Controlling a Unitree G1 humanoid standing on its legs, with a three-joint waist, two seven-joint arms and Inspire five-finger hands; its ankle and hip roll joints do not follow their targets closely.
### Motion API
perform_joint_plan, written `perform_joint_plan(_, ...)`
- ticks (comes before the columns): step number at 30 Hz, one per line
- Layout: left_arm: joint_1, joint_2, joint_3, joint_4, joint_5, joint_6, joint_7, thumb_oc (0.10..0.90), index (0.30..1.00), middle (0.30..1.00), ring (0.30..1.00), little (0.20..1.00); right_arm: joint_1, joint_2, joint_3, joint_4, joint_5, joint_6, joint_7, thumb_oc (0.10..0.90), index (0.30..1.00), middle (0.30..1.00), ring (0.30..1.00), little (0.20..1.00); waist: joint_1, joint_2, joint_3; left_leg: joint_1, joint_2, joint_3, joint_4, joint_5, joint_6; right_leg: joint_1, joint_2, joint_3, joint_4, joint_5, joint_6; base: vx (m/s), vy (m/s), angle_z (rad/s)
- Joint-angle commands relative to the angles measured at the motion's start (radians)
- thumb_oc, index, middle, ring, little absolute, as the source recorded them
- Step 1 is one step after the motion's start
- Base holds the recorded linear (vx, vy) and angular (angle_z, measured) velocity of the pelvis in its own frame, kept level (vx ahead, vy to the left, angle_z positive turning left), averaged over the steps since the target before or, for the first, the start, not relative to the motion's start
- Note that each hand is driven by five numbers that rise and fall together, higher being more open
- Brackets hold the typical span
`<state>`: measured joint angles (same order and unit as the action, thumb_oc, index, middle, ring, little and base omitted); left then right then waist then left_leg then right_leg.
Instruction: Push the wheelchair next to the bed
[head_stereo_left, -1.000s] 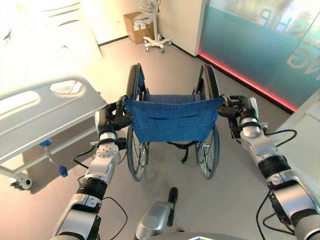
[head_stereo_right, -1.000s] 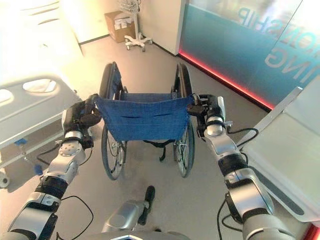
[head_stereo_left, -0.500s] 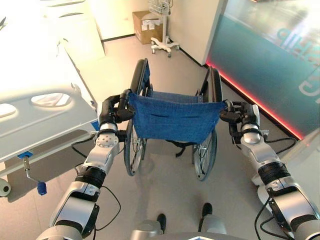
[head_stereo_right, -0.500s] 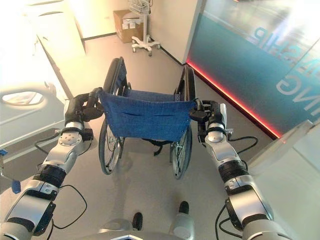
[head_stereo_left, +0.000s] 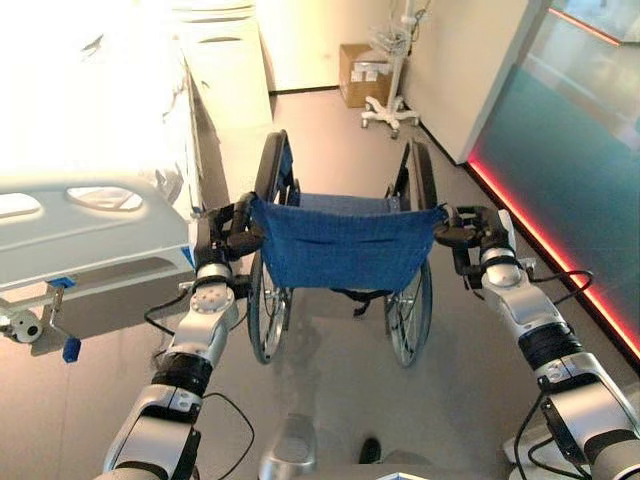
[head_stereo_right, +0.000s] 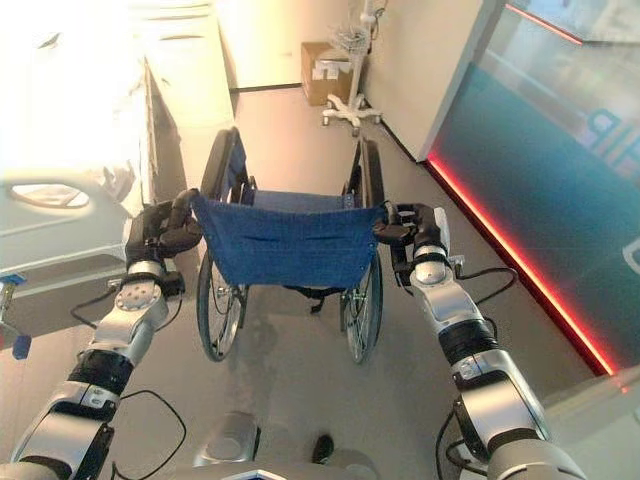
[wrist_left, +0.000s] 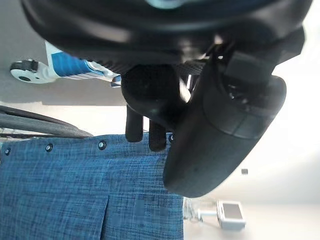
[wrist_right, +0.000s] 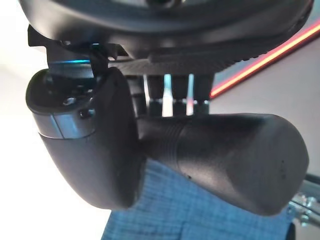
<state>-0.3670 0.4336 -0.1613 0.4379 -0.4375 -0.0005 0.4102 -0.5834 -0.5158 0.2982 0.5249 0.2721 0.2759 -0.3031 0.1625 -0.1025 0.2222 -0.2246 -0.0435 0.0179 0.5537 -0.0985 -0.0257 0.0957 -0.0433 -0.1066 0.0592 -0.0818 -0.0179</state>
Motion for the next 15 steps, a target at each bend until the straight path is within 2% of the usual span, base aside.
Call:
perform_joint_plan(1,-0.014,-0.064,-0.124,-0.03,0.04,-0.08,-0.117,0.4,0.3,0.3,0.3,0.3,-0.068,-0.067,0.079,-0.084,-0.097,-0.082,0.087,0.4,0.3,0.3,0.3,0.3,-0.014,0.056,0.019,-0.025,-0.053,0.032,-0.298,0.258,-0.023,0.073,0.058,-0.022,-0.033,0.081,0.041,0.47,-0.045,0.13)
perform_joint_plan(4,-0.03,-0.07,-0.132,-0.034,0.043,-0.071,-0.117,0.4,0.3,0.3,0.3,0.3,-0.107,-0.061,0.101,-0.06,-0.088,-0.07,0.065,0.4,0.3,0.3,0.3,0.3,0.011,0.065,0.01,-0.029,-0.076,0.06,-0.408,0.29,-0.023,0.101,0.082,-0.027,-0.032,0.058,0.043,0.35,-0.039,-0.19)
perform_joint_plan(5,-0.048,-0.078,-0.131,-0.018,0.026,-0.068,-0.103,0.4,0.3,0.3,0.3,0.3,-0.144,-0.045,0.108,-0.009,-0.07,-0.087,0.073,0.4,0.3,0.3,0.3,0.3,0.014,0.062,-0.001,0.02,-0.078,0.093,-0.407,0.218,0.012,0.086,0.071,-0.054,0.017,0.027,0.048,0.3,-0.008,-0.32)
perform_joint_plan(6,-0.049,-0.078,-0.131,-0.016,0.022,-0.068,-0.103,0.4,0.3,0.3,0.3,0.3,-0.145,-0.043,0.107,-0.004,-0.072,-0.088,0.077,0.4,0.3,0.3,0.3,0.3,0.015,0.063,-0.004,0.02,-0.077,0.09,-0.407,0.216,0.013,0.082,0.071,-0.055,0.021,0.027,0.049,0.4,-0.001,-0.41)
perform_joint_plan(7,-0.053,-0.078,-0.132,-0.001,0.031,-0.079,-0.107,0.4,0.3,0.3,0.3,0.3,-0.136,-0.03,0.117,0.012,-0.096,-0.116,0.092,0.4,0.3,0.3,0.3,0.3,0.027,0.059,-0.013,0.033,-0.076,0.089,-0.406,0.185,0.046,0.083,0.059,-0.076,0.12,0.001,0.064,0.2,-0.011,-0.41)
perform_joint_plan(8,-0.052,-0.078,-0.132,-0.002,0.035,-0.078,-0.108,0.4,0.3,0.3,0.3,0.3,-0.134,-0.03,0.118,0.013,-0.095,-0.119,0.091,0.4,0.3,0.3,0.3,0.3,0.029,0.058,-0.014,0.035,-0.075,0.094,-0.407,0.182,0.049,0.082,0.057,-0.078,0.131,-0.004,0.065,0.41,0.002,-0.66)
perform_joint_plan(9,-0.035,-0.064,-0.131,-0.029,0.058,-0.056,-0.119,0.4,0.3,0.3,0.3,0.3,-0.085,-0.038,0.099,-0.007,-0.072,-0.14,0.083,0.4,0.3,0.3,0.3,0.3,0.043,0.05,-0.034,0.074,-0.062,0.122,-0.446,0.164,0.084,0.077,0.012,-0.136,0.313,0.047,0.12,0.34,0.025,-0.43)
perform_joint_plan(10,-0.025,-0.055,-0.133,-0.039,0.054,-0.05,-0.123,0.4,0.3,0.3,0.3,0.3,-0.054,-0.044,0.082,-0.025,-0.073,-0.149,0.09,0.4,0.3,0.3,0.3,0.3,0.042,0.051,-0.042,0.097,-0.061,0.111,-0.461,0.16,0.096,0.05,-0.012,-0.148,0.395,0.096,0.145,0.37,0.031,-0.24)
perform_joint_plan(11,-0.019,-0.053,-0.132,-0.041,0.054,-0.05,-0.126,0.4,0.3,0.3,0.3,0.3,-0.038,-0.049,0.073,-0.036,-0.077,-0.152,0.096,0.4,0.3,0.3,0.3,0.3,0.041,0.056,-0.048,0.103,-0.055,0.105,-0.467,0.16,0.099,0.029,-0.018,-0.148,0.428,0.121,0.152,0.32,0.001,0.1)
perform_joint_plan(12,-0.015,-0.051,-0.133,-0.04,0.058,-0.045,-0.141,0.4,0.3,0.3,0.3,0.3,-0.009,-0.058,0.059,-0.053,-0.077,-0.154,0.112,0.4,0.3,0.3,0.3,0.3,0.029,0.063,-0.052,0.137,-0.042,0.09,-0.481,0.153,0.103,-0.025,-0.047,-0.152,0.46,0.149,0.163,0.33,-0.046,0.14)
perform_joint_plan(13,-0.025,-0.052,-0.138,-0.033,0.061,-0.04,-0.151,0.4,0.3,0.3,0.3,0.3,-0.008,-0.061,0.061,-0.049,-0.072,-0.155,0.113,0.4,0.3,0.3,0.3,0.3,0.018,0.071,-0.049,0.162,-0.029,0.075,-0.492,0.148,0.1,-0.068,-0.066,-0.154,0.455,0.154,0.164,0.37,-0.112,0.18)
perform_joint_plan(15,-0.068,-0.055,-0.165,-0.009,0.061,-0.037,-0.154,0.4,0.3,0.3,0.3,0.3,-0.043,-0.058,0.073,-0.016,-0.055,-0.156,0.099,0.4,0.3,0.3,0.3,0.3,-0.004,0.074,-0.037,0.212,-0.017,0.033,-0.511,0.14,0.09,-0.12,-0.086,-0.135,0.347,0.152,0.149,0.23,-0.193,0.23)
